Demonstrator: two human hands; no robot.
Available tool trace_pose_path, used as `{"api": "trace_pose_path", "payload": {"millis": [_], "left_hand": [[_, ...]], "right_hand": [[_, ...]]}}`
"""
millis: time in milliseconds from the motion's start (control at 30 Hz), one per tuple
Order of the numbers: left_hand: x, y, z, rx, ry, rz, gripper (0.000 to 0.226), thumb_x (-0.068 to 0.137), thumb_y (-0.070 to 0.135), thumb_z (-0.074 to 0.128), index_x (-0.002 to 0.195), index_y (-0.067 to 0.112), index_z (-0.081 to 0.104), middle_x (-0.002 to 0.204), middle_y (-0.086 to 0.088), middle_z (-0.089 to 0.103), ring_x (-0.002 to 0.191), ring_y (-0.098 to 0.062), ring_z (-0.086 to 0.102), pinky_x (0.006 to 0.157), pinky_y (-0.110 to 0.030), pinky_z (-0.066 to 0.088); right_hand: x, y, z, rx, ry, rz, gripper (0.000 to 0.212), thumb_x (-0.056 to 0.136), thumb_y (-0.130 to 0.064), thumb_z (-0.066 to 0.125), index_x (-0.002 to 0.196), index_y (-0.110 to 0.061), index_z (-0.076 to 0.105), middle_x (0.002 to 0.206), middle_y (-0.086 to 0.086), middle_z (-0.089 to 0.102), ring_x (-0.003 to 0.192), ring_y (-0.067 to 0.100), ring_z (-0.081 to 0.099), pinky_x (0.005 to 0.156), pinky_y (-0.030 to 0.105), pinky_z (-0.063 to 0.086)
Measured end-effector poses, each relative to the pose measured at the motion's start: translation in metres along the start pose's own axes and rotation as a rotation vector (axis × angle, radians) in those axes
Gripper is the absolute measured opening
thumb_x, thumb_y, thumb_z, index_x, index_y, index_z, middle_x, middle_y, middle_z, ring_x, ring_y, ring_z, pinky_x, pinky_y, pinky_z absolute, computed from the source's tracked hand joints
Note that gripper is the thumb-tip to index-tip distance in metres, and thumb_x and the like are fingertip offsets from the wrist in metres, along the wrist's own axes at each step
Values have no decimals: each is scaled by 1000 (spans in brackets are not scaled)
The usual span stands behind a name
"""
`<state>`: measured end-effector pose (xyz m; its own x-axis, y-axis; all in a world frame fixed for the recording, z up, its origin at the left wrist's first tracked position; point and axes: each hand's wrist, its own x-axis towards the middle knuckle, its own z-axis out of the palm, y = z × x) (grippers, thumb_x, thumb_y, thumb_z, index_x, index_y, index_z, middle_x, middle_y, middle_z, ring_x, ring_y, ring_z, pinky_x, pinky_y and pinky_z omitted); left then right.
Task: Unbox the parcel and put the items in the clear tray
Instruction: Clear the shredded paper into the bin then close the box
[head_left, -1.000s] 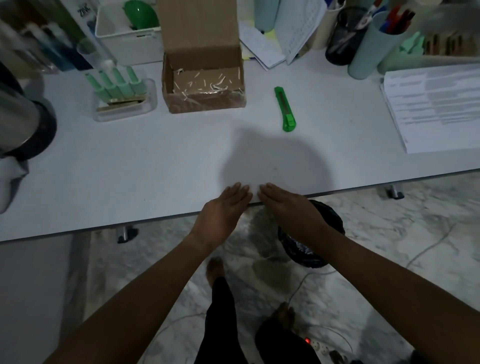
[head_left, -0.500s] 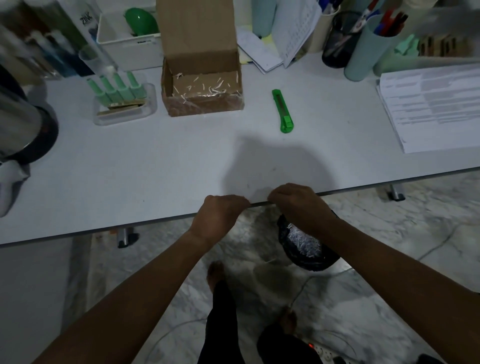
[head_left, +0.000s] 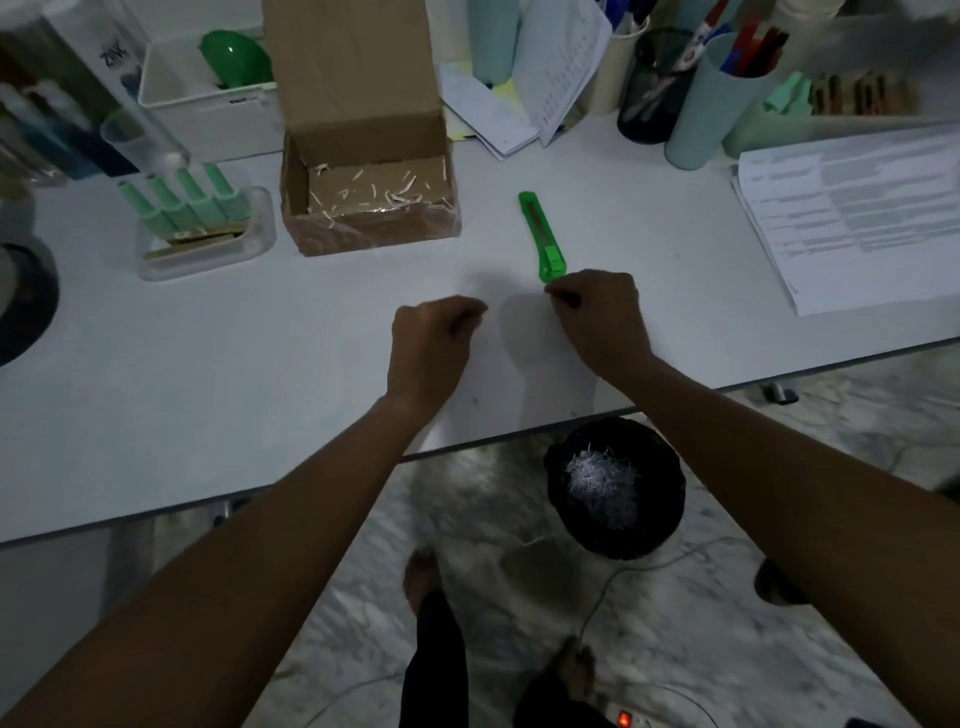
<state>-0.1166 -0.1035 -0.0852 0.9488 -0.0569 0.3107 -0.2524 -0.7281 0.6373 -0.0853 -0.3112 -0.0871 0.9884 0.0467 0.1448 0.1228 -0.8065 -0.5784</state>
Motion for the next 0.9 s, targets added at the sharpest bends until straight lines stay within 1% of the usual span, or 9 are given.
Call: {"api": "trace_pose_path", "payload": {"millis": [133,267,333,433,567,633,733,800,900], "left_hand": [[25,-14,14,69,-112,7,24,95,6,58,112,9,75,113,-9,74,105,-27,71,102,-42,50],[16,-25,16,151,-359,103,35,98,10,52,131,11,63,141,-9,57,136,-27,48,115,-41,36],[10,-28,14,151,-403,107,38,100,13,50,137,12,57,148,-6,49,143,-23,39,118,-41,32],[-8,-29,0,108,-374,104,35,98,13,53,133,10,61,142,-6,56,138,-23,46,115,-41,38],[-54,-36,-28,25,-270,142,27,95,13,62,119,4,71,126,-8,68,125,-23,59,102,-43,52],[-79,-39,-39,37,-288,122,30,96,21,60,121,8,70,129,-5,66,128,-19,56,104,-41,51],[-110,-38,-47,29,-299,84,39,93,34,63,124,11,68,134,-1,63,133,-13,51,111,-38,44],[-122,-37,-48,21,-301,97,43,89,37,70,125,13,68,134,-1,62,133,-12,50,114,-35,41],[-128,-38,-47,84,-249,203,33,85,19,77,117,11,72,126,-7,68,123,-19,60,105,-38,49]], "right_hand": [[16,-6,17,-165,-33,-137,27,95,-7,56,117,-8,71,115,17,70,103,34,66,96,39,50],[6,-11,22,-308,-99,-260,28,87,5,56,112,5,69,111,25,69,103,42,64,91,46,54],[-6,-13,21,-359,-148,-270,32,84,7,58,115,8,67,114,26,68,103,42,64,88,46,54],[-35,-17,18,-395,-205,-312,40,72,11,69,112,11,68,112,28,69,101,42,67,85,46,56],[-72,-21,10,-399,-300,-424,48,68,12,70,115,14,65,116,30,66,107,43,65,93,47,53],[-84,-26,7,-404,-333,-479,46,71,8,68,117,13,64,119,30,65,112,41,63,99,45,50],[-100,-38,6,-438,-313,-577,39,67,-4,75,102,12,71,107,26,71,101,36,69,97,40,51],[-108,-42,8,-391,-308,-579,37,76,-9,70,105,14,69,108,28,70,103,37,67,101,41,48],[-115,-40,13,-452,-376,-660,32,90,-11,56,111,11,67,118,26,67,114,36,62,107,44,45]]}}
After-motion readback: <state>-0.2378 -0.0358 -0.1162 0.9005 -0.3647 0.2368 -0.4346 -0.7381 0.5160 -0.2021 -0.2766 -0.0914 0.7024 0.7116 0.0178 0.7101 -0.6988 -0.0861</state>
